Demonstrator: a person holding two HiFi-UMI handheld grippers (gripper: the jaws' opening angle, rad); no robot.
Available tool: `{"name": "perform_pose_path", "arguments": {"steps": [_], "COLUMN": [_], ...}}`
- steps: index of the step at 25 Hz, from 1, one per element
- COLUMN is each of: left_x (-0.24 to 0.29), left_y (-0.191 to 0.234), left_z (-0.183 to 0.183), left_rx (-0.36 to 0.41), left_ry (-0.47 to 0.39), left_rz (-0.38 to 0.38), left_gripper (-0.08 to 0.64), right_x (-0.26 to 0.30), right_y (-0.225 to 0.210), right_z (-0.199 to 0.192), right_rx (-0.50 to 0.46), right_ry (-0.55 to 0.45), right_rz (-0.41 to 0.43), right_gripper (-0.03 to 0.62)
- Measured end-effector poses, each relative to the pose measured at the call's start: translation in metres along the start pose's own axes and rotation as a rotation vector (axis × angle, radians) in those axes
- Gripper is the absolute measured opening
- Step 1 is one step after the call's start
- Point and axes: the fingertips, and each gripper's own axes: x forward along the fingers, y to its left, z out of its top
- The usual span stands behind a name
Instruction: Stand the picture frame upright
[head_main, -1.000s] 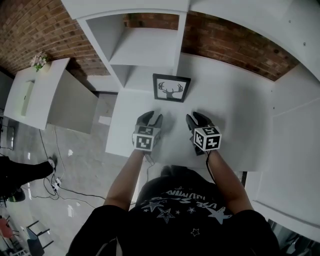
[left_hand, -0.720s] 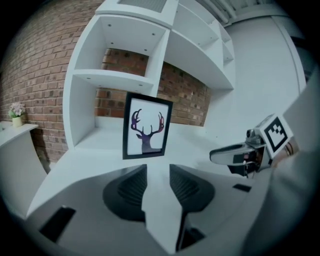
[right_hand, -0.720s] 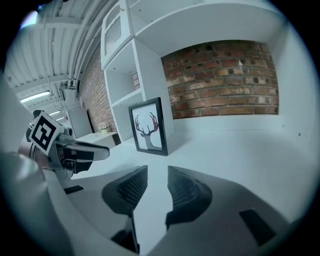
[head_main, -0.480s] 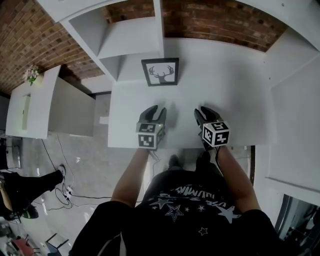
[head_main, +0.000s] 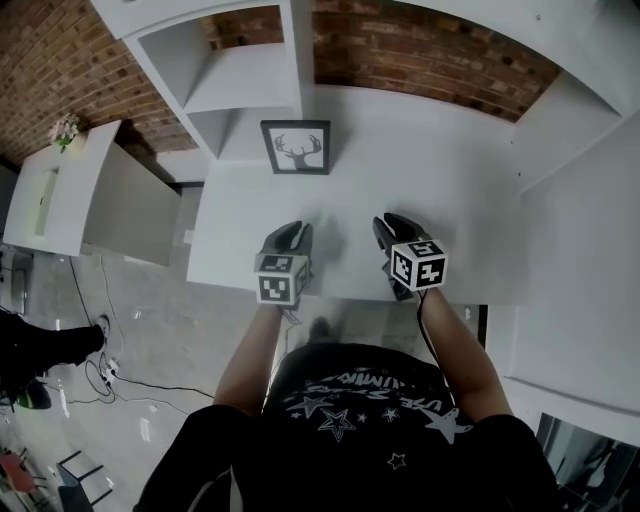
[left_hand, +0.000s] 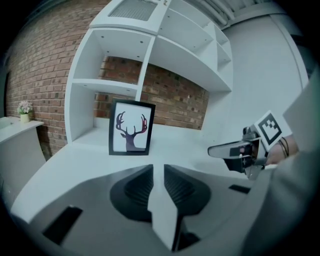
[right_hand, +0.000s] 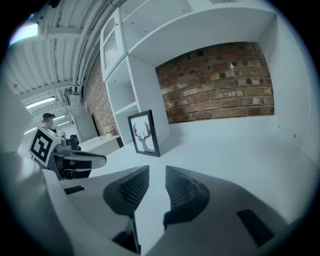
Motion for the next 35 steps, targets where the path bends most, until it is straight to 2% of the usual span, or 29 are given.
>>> {"name": "perform_pose_path", "arguments": {"steps": [8, 16, 35], "left_x": [-0.014, -0.033, -0.087], "left_y": [-0.048, -0.086, -0.227], "left_z": [-0.004, -0.008, -0.044], "left_rx": [-0.006, 0.003, -0.032], "left_ry": [-0.016, -0.035, -0.079], "left_rz": [0.064, 0.123, 0.291], "left_gripper": [0.043, 0.029, 0.018], "right_x": [-0.031, -0.061, -0.173], "right_y": [-0.010, -0.018, -0.061], "right_z": [-0.011, -0.015, -0.061], "right_rx": [-0.021, -0.041, -0.108], "right_ry": [0.002, -0.017, 0.009], "right_rz": [0.094, 0.157, 0.347], "right_gripper": [0.087, 0.025, 0.022]}}
